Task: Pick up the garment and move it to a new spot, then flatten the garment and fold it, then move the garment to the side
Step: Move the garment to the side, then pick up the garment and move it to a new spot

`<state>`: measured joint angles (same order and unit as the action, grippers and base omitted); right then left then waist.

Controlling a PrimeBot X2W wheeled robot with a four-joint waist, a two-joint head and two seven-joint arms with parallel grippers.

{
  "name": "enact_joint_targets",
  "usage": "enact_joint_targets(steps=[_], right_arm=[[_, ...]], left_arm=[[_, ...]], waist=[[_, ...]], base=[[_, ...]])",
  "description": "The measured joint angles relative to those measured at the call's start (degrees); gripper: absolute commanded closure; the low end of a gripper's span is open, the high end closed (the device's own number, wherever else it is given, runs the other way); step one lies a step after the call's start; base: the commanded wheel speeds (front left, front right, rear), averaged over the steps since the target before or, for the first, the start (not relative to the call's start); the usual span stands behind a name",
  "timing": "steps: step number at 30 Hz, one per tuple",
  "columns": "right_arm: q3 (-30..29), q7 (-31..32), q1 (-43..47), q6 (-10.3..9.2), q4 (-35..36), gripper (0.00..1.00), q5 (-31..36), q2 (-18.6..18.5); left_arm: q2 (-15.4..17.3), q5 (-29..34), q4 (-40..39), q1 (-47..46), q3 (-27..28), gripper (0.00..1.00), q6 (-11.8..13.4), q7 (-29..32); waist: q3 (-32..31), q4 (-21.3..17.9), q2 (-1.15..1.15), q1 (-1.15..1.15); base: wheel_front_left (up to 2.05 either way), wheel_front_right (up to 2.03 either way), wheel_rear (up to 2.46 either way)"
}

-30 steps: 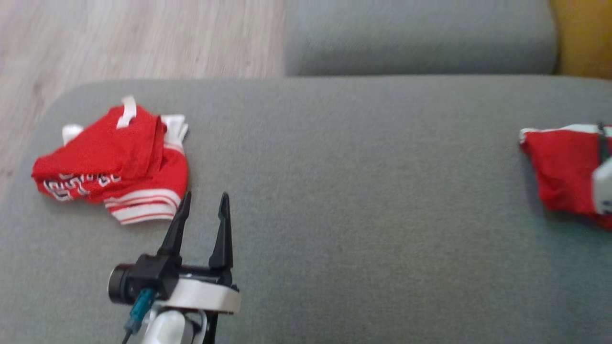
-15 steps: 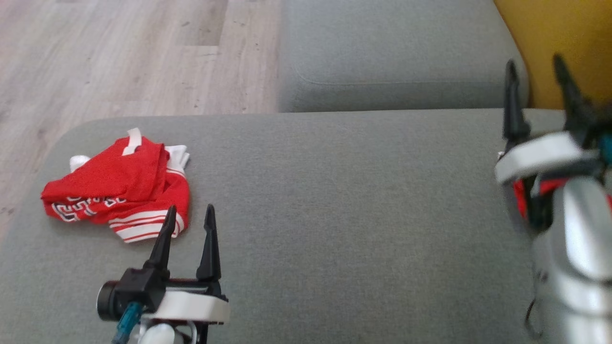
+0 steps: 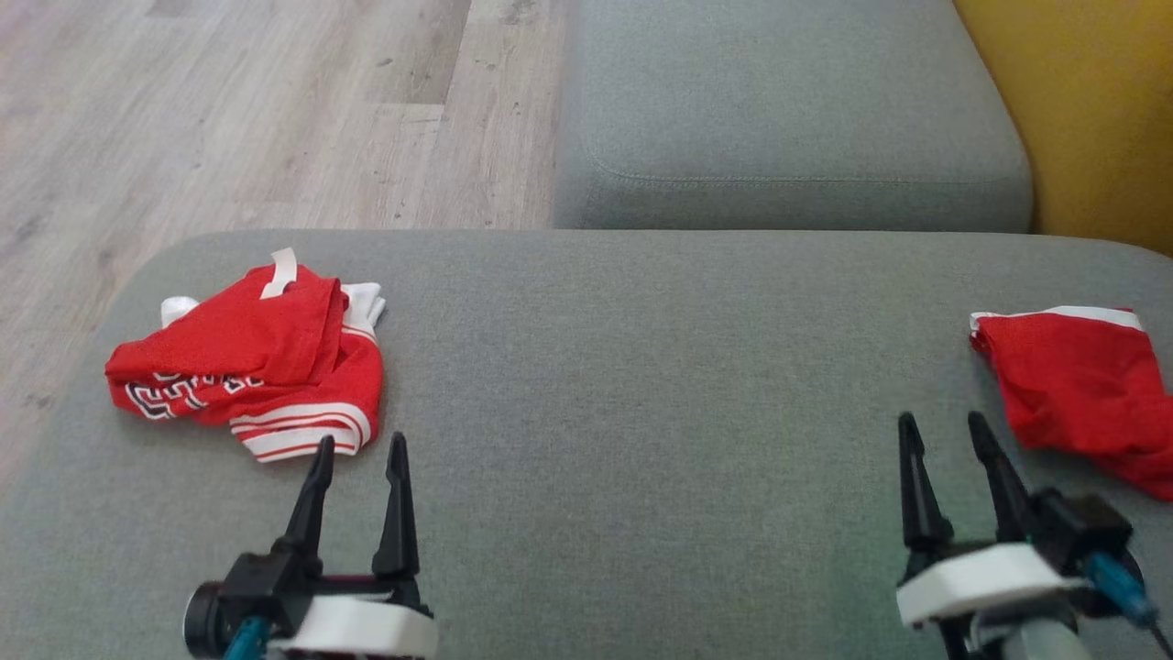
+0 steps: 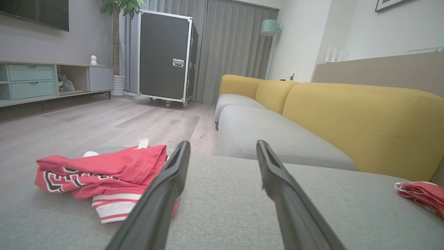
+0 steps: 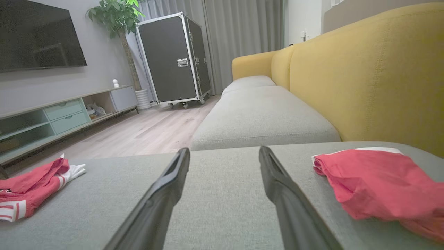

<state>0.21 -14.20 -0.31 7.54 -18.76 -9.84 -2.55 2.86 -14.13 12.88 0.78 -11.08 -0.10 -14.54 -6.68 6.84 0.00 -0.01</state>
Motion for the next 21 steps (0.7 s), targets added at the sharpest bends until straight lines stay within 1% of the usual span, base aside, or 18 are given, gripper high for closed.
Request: enact_joint_targets(steps=[4,9,21], right_arm=[[0.05,-0.01,2.95,0.0,3.02,0.0,-0.19,0.0],[0.9,-0.02,3.36,0.0,5.5,0.0,-0.01,0.0],[0.82,-0.02,3.83,0.0,6.83,0.0,0.24,0.0]], left_arm=[[0.02,0.1,0.0,0.9,0.18,0.0,-0.45,0.0],[0.03,0.58,-0.41,0.9,0.53,0.0,-0.45,0.0],[0.03,0.58,-0.93,0.9,0.54,0.0,-0.43,0.0]], waist=[[0.1,0.01,0.0,0.01],[0.19,-0.2,0.0,0.01],[0.37,0.39,0.0,0.01]], base=[[0.0,0.0,0.0],[0.0,0.0,0.0],[0.0,0.0,0.0]])
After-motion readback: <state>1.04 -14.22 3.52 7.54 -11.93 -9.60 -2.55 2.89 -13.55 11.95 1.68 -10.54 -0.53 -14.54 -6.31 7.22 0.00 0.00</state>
